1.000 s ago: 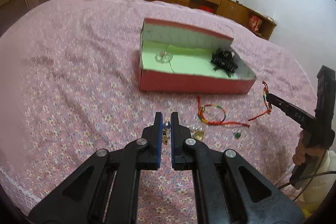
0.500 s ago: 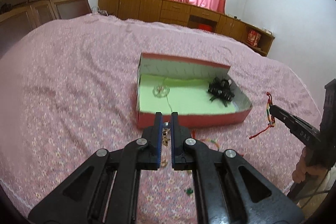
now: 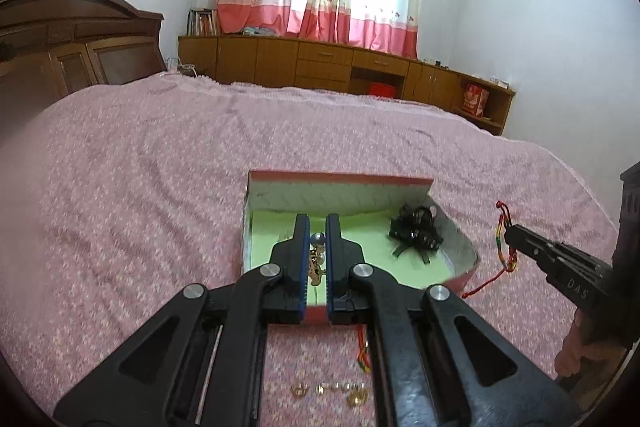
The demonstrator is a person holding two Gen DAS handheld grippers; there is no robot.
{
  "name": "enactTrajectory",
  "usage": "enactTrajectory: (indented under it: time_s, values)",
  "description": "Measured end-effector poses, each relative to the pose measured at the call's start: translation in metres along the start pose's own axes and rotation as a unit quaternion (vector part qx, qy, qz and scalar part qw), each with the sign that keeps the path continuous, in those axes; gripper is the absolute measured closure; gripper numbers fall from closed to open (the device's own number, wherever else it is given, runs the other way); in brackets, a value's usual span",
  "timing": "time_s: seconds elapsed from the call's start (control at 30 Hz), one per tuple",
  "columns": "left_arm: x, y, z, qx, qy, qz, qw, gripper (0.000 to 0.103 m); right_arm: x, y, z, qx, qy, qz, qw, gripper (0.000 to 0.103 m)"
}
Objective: Organize jewelry
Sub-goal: 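Carry the earring and string bracelet with both tools into the shoebox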
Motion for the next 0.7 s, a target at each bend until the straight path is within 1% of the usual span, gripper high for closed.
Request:
enactTrajectory:
  time_s: [0.13, 0.33, 0.5, 0.7]
  values:
    - [0.013, -0.007, 0.0, 0.005, -0.004, -0.009, 0.9999, 0.103, 0.011, -0.007, -0.004, 0.001, 0.005, -0.007, 1.0, 0.097]
    - [0.036, -0.008, 0.002, 0.001, -0.004, -0.002, 1.0, 0.103, 0.031, -0.013, -0.01, 0.004, 0.018, -0.001, 1.0, 0.097]
    - [0.06, 0.001, 0.007, -0.006, -0.008, 0.022, 0.9997, 0.103, 0.051, -0.01, -0.013, -0.003, 0.028, 0.017, 0.999, 0.097]
    - [0.084, 0.015, 0.009, -0.008, -0.007, 0.056, 0.9984, 0.103, 0.077, -0.002, -0.021, -0.008, 0.048, 0.052, 0.997, 0.097]
Point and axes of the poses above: each gripper's, at about its wrist camera, not at the fingertips, and x roughly the way its jaws point, z to its left, y to its underside, the point moved 2 cm from there along x, roughly the way its jaws point, and after that the axes turned 5 degrees about x, right-handed, at the moved point
